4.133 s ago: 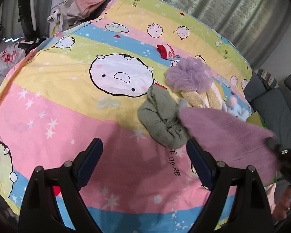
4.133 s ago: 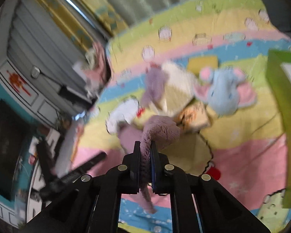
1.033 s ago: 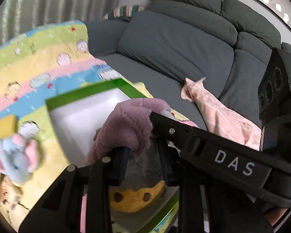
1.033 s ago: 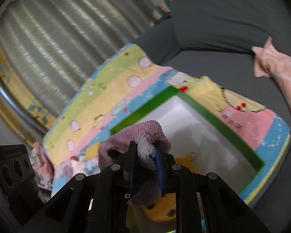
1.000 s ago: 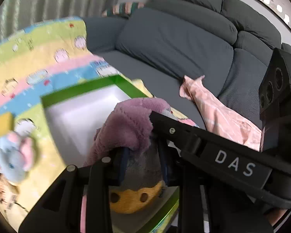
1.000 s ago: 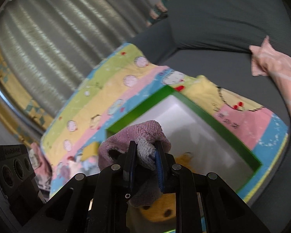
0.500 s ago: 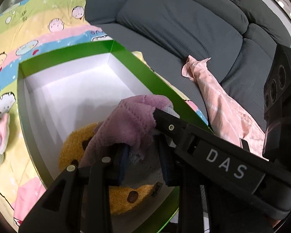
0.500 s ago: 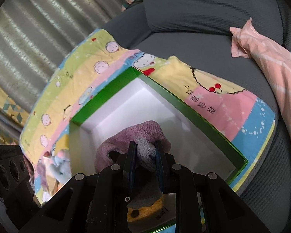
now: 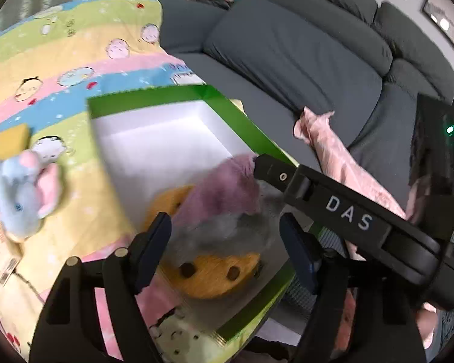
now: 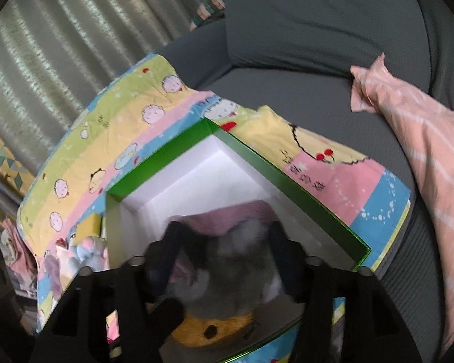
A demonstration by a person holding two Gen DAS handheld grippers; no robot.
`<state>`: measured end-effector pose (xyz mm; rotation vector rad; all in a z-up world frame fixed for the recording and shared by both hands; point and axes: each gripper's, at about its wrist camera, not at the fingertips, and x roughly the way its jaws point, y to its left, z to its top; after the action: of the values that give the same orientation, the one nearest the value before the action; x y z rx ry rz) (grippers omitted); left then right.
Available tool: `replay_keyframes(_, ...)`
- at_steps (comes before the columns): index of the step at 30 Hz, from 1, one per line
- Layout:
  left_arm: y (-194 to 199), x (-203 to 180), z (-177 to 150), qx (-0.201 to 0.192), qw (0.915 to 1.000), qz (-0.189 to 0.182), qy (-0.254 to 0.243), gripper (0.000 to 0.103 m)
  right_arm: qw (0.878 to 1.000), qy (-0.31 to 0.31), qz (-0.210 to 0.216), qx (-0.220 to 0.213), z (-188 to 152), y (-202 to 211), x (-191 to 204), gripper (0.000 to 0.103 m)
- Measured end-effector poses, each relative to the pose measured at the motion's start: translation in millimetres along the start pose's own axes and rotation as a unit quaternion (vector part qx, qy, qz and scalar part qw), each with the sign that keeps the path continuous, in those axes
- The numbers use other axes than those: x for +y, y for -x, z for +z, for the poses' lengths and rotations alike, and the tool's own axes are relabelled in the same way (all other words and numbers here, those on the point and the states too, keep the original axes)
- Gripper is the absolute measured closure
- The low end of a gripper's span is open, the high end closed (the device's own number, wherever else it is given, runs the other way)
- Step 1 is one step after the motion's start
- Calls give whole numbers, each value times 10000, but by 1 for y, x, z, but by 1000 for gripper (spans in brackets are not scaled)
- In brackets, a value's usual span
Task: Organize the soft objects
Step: 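Lower the mauve cloth onto the cookie plush and open the right tool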
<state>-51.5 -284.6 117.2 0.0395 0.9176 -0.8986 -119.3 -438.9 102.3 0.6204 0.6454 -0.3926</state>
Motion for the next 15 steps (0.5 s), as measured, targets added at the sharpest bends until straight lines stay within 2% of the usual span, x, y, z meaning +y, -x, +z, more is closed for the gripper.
replay_keyframes(5, 43, 32, -9, -337, 9986, 189, 348, 24, 9995, 113, 209, -230, -4, 12, 18, 33)
replay_keyframes(8, 71, 59, -19, -532, 9948, 608, 614, 19, 9987, 255, 259, -348, -8, 15, 33, 25)
replay_keyframes(12, 110, 102, -41, -797, 9846, 1305, 850, 13, 9969, 608, 258, -418, -16, 16, 57, 21)
replay_keyframes(15, 135, 140, -62, -892, 9728, 1752, 1222, 13, 9952, 880, 227, -359, -23, 10, 75, 18)
